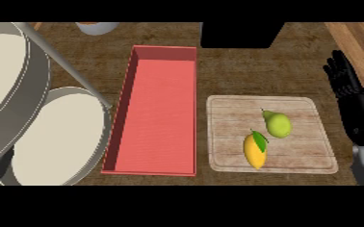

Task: Pick the pear from the cutting board and place it in the cardboard box

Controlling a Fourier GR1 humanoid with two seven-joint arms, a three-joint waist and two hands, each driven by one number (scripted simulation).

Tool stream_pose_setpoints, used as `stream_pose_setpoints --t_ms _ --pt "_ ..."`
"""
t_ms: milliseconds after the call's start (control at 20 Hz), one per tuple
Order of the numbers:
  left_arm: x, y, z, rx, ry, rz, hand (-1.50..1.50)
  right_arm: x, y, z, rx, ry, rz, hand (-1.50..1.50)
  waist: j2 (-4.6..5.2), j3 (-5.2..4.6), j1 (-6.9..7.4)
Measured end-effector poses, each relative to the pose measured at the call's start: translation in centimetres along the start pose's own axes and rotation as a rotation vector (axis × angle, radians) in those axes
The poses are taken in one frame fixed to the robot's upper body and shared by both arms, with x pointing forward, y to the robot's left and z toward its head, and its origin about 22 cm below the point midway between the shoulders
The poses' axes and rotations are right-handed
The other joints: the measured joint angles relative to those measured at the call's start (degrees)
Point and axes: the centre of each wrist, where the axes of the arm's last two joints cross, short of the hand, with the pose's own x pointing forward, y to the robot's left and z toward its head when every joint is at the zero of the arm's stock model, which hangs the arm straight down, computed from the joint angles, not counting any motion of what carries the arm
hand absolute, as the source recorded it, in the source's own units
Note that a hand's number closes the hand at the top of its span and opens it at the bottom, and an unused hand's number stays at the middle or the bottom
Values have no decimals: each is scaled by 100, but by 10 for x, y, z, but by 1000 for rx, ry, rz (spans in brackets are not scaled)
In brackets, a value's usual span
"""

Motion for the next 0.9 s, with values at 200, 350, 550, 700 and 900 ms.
stream_pose_setpoints --t_ms 200,350,550,700,900 --pt "0 -9 7 -67 -42 -28 0 -15 6 -5 215 114 -77 -150 96 73 185" --pt "0 -14 10 -122 -69 -62 0 -12 15 -10 457 133 -58 -150 157 79 427" --pt "-7 -26 18 -200 -65 -79 0 -13 6 -11 776 99 157 -150 218 92 525" --pt "-12 -26 20 -218 -59 -89 0 -43 -16 -6 870 150 23 -150 237 116 457" --pt "-14 -27 20 -236 -61 -95 0 -63 -44 -17 947 143 -116 -150 238 127 436"
